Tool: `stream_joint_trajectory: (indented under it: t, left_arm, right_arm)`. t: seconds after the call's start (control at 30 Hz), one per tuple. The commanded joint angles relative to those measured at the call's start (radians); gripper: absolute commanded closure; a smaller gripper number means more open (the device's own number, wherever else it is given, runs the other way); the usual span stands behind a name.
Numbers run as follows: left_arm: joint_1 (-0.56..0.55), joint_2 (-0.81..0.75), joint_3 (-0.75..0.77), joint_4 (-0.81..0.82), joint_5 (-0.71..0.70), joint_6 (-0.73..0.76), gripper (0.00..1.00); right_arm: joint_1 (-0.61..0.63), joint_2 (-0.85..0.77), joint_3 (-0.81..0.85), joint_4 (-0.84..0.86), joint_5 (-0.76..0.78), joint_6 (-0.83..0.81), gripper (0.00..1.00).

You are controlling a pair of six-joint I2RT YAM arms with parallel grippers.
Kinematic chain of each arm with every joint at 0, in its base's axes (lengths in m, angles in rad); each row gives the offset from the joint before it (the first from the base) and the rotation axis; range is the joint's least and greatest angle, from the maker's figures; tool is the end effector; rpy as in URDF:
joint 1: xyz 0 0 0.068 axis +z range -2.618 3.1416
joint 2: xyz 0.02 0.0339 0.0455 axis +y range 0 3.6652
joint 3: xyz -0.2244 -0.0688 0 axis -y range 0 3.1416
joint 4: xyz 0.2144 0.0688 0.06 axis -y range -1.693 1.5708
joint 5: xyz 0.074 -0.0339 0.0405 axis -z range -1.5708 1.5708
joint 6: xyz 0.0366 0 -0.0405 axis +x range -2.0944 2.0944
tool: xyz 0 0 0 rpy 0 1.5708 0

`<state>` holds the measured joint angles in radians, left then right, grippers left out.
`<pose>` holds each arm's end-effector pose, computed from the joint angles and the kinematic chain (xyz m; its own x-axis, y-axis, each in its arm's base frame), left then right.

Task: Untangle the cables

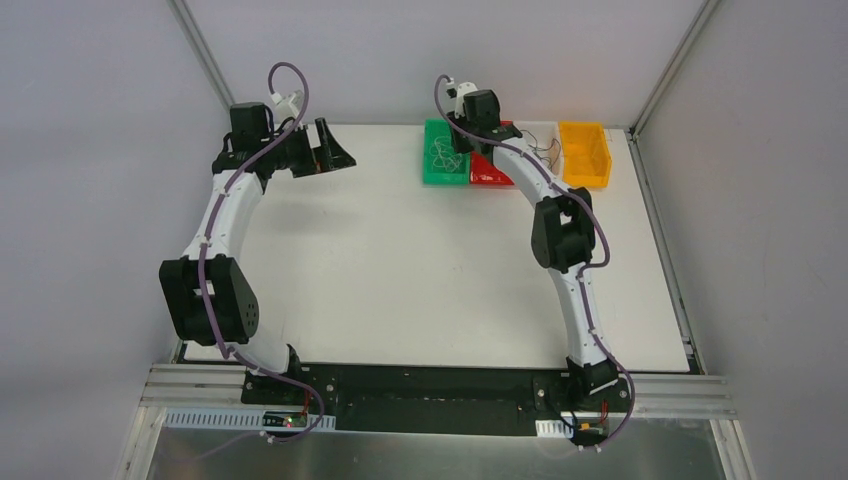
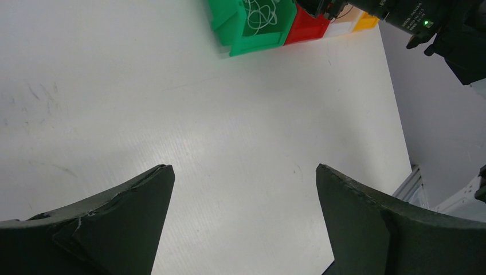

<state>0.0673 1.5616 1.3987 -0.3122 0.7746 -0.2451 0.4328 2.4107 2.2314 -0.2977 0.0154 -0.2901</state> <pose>0.3293 -0.0035 0.3165 -0.5817 -0.2130 -0.7850 0.4446 0.7249 -0.5262 0.4605 0.2121 0.2333 -0.2830 -0.4458 -0.8492 -0.5092 0.8202 -0.2609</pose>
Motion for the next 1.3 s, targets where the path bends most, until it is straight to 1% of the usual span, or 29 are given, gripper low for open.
stream_joint_trajectory:
  t: [0.0, 0.13, 0.2, 0.27, 0.4, 0.43, 0.53, 0.67, 0.73, 0.8, 0.87, 0.97, 1.1, 1.17, 1.27]
  left_arm:
    - [0.009, 0.022, 0.038, 0.006, 0.003, 0.015, 0.01]
    - [0.01, 0.029, 0.053, -0.003, 0.005, 0.021, 0.01]
    - [0.01, 0.033, 0.065, -0.014, 0.005, 0.026, 0.01]
    - [0.01, 0.046, 0.093, -0.042, 0.002, 0.027, 0.01]
    - [0.01, 0.119, 0.228, -0.23, -0.018, 0.051, 0.01]
    - [0.009, 0.148, 0.273, -0.289, -0.029, 0.059, 0.01]
    - [0.01, 0.21, 0.388, -0.407, -0.048, 0.09, 0.01]
    - [0.007, 0.232, 0.451, -0.434, -0.06, 0.096, 0.01]
    - [0.007, 0.258, 0.497, -0.467, -0.03, 0.123, 0.01]
    - [0.001, 0.315, 0.586, -0.555, -0.016, 0.168, 0.01]
    - [-0.004, 0.38, 0.699, -0.661, 0.007, 0.195, 0.01]
    - [-0.001, 0.426, 0.778, -0.718, -0.001, 0.16, 0.01]
    - [0.001, 0.401, 0.739, -0.727, 0.005, 0.157, 0.01]
    - [-0.001, 0.373, 0.682, -0.728, -0.03, 0.167, 0.01]
    - [0.0, 0.327, 0.584, -0.734, -0.115, 0.193, 0.01]
  right_arm:
    - [-0.005, -0.006, 0.066, 0.047, -0.075, 0.022, 0.6]
    - [-0.005, -0.053, 0.053, 0.033, -0.114, 0.031, 0.47]
    - [-0.005, -0.089, 0.046, 0.015, -0.129, 0.032, 0.43]
    - [-0.007, -0.138, 0.034, -0.014, -0.143, 0.034, 0.35]
    - [-0.015, -0.265, -0.034, -0.063, -0.172, 0.034, 0.05]
    - [-0.02, -0.301, -0.054, -0.076, -0.17, 0.035, 0.01]
    - [-0.045, -0.398, -0.107, -0.133, -0.144, 0.062, 0.01]
    - [-0.11, -0.528, -0.17, -0.232, -0.142, 0.122, 0.01]
    - [-0.157, -0.602, -0.232, -0.256, -0.156, 0.149, 0.01]
    - [-0.203, -0.686, -0.319, -0.278, -0.161, 0.172, 0.01]
    - [-0.248, -0.749, -0.367, -0.328, -0.165, 0.183, 0.0]
    - [-0.332, -0.842, -0.459, -0.373, -0.173, 0.215, 0.01]
    - [-0.487, -0.981, -0.618, -0.393, -0.252, 0.288, 0.01]
    - [-0.556, -1.039, -0.701, -0.407, -0.281, 0.284, 0.01]
    - [-0.616, -1.12, -0.83, -0.423, -0.318, 0.249, 0.01]
